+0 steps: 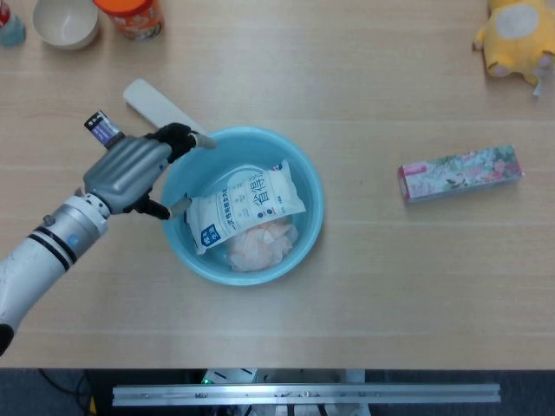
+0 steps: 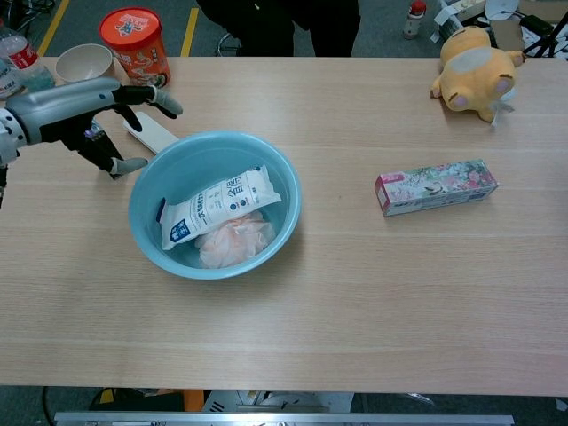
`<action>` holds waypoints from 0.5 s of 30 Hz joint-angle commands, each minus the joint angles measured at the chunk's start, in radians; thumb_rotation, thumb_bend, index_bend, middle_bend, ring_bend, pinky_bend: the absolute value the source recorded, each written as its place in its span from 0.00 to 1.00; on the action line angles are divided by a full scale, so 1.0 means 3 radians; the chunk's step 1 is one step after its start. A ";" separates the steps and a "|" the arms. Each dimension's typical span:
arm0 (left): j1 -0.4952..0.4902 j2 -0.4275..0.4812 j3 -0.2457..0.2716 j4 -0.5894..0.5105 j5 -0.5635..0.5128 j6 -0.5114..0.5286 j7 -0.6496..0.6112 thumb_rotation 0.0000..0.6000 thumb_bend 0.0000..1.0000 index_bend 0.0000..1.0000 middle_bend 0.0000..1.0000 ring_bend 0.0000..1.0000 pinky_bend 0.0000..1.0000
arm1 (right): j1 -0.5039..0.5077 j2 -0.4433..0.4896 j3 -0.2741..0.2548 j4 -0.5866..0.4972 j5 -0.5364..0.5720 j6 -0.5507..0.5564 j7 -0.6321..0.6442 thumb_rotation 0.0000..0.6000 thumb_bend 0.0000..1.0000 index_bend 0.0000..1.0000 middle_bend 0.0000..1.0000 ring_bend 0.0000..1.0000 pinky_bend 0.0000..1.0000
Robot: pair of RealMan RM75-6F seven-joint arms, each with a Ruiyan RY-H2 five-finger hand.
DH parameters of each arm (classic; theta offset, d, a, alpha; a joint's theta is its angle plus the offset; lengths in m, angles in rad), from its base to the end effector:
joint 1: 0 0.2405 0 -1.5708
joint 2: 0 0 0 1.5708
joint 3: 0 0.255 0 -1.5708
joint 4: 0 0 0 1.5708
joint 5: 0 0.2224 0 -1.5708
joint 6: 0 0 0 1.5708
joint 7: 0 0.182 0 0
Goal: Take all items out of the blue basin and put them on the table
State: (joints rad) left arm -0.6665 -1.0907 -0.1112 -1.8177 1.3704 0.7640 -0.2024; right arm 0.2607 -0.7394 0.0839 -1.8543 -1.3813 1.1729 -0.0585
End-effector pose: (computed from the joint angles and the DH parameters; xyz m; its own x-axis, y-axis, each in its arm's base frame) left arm -0.1557 0.3278 0.0339 0.2517 0.5468 0.7985 0.9324 -0.3581 -0.0486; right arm -0.2803 -0.2699 0.2053 0.5530 -0.1794 0.8136 -0.8321 -0.0704 0.5501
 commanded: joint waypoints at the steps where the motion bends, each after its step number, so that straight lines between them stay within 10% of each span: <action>1: -0.0027 -0.0086 0.0067 -0.0046 0.0057 -0.0023 0.0067 1.00 0.33 0.18 0.20 0.11 0.26 | -0.0007 0.0008 -0.0004 -0.0002 0.0007 0.0006 0.0001 1.00 0.02 0.00 0.17 0.09 0.26; 15: -0.0087 -0.0531 0.0190 -0.0124 -0.0118 0.0085 0.0707 1.00 0.33 0.10 0.15 0.11 0.26 | -0.0056 0.0039 -0.0031 0.0034 0.0010 0.0041 0.0064 1.00 0.02 0.00 0.17 0.09 0.26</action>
State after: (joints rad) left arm -0.6897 -1.2328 -0.0656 -1.8580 1.3432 0.7841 -0.0181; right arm 0.2439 -0.7278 0.0746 -1.8442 -1.3781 1.1853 -0.0391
